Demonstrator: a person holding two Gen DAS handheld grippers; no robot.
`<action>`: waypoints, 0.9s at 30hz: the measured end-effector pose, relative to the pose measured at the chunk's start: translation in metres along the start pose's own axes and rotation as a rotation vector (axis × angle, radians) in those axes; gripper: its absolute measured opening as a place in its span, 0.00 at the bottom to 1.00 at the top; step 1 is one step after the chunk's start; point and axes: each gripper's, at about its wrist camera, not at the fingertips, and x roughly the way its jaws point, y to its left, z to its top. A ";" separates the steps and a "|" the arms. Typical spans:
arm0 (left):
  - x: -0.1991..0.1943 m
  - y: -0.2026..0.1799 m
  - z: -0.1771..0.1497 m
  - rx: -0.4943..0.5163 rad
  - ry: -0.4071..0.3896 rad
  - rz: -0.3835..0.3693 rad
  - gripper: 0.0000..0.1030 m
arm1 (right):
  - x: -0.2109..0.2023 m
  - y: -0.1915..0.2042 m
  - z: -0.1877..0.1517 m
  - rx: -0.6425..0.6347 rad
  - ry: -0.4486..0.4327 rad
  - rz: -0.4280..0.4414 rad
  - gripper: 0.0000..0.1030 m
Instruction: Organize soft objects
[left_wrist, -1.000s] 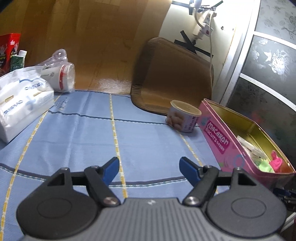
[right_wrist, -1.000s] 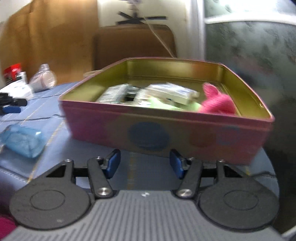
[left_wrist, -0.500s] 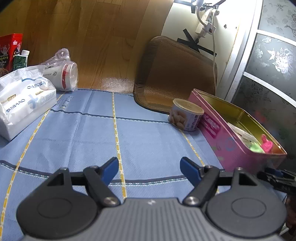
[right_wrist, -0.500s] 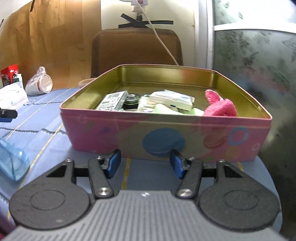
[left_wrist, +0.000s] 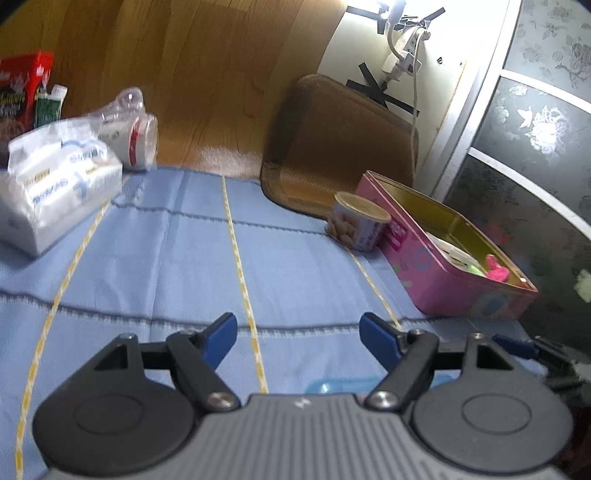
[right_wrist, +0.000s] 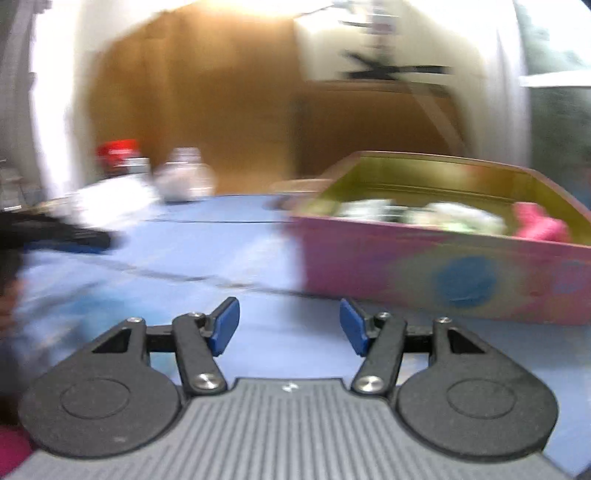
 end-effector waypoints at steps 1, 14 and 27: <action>-0.002 0.002 -0.002 -0.012 0.007 -0.017 0.73 | -0.002 0.010 -0.002 -0.021 -0.001 0.036 0.69; 0.005 -0.010 -0.023 -0.058 0.119 -0.111 0.63 | 0.032 0.060 -0.019 -0.146 0.095 0.127 0.61; 0.083 -0.153 0.081 0.227 -0.016 -0.259 0.64 | -0.017 -0.010 0.032 -0.062 -0.168 -0.230 0.61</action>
